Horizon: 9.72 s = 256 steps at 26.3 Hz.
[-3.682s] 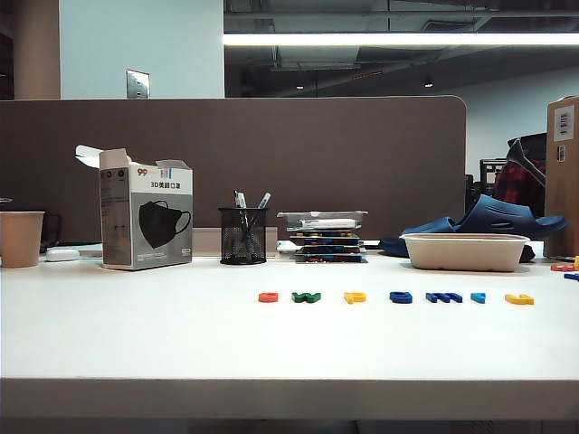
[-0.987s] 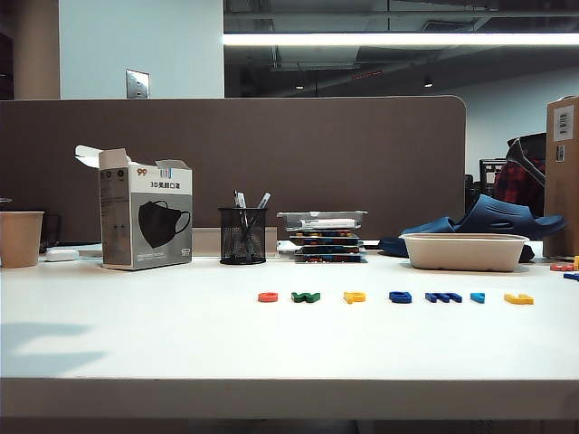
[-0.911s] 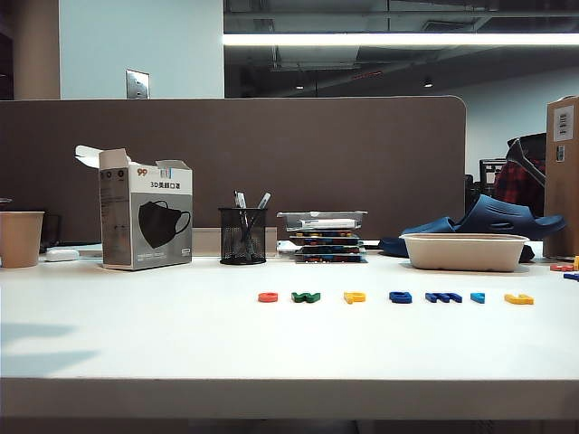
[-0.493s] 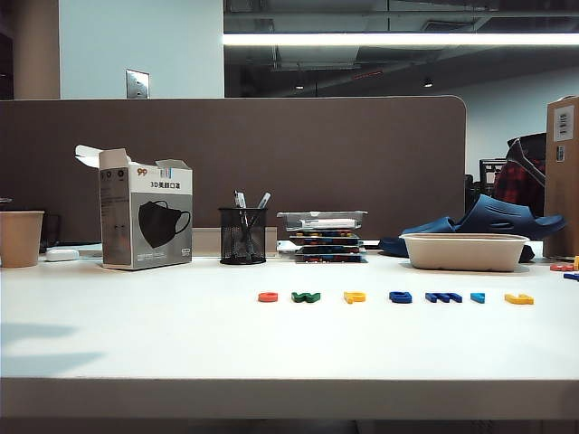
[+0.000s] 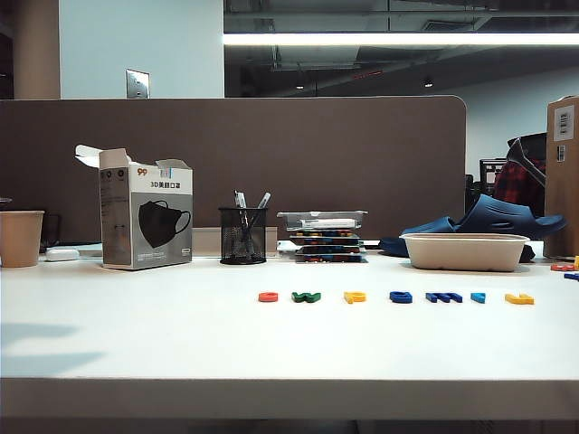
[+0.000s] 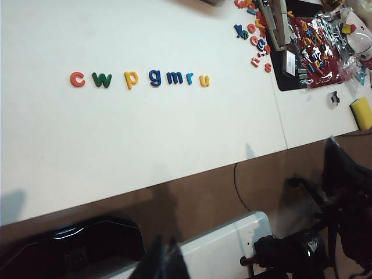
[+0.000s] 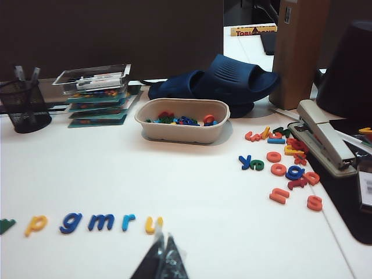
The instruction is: Select the appropriate letters from the row of letter magnets placed on the table to arrange into the word "cup".
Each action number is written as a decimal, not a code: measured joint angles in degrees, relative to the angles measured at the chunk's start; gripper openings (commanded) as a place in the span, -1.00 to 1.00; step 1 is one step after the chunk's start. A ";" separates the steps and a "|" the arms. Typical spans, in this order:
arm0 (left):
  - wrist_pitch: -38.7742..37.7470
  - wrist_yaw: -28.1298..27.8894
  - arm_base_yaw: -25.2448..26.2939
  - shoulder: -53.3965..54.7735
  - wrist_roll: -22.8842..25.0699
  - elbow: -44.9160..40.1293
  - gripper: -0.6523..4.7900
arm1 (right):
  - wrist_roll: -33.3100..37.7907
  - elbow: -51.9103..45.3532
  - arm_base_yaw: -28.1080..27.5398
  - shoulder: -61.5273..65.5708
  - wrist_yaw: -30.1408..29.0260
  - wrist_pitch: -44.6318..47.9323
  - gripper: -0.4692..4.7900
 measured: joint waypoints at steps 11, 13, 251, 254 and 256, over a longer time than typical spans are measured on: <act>0.00 0.00 0.00 0.00 0.00 0.00 -0.78 | 0.07 15.02 0.00 2.19 -0.28 -10.62 -0.83; 0.00 0.00 0.00 0.00 0.00 0.00 -0.78 | 0.09 18.25 0.00 5.44 -0.50 -12.76 -0.83; 0.00 -0.02 0.00 0.28 0.00 0.00 -0.78 | 24.20 100.48 44.28 136.56 7.61 -35.23 -0.39; 0.00 -0.02 0.00 0.28 0.00 0.00 -0.78 | 24.20 100.45 44.28 136.56 7.63 -35.23 -0.39; 0.00 -0.02 0.00 0.28 0.00 0.00 -0.78 | 24.20 100.48 44.28 136.56 7.61 -35.23 -0.39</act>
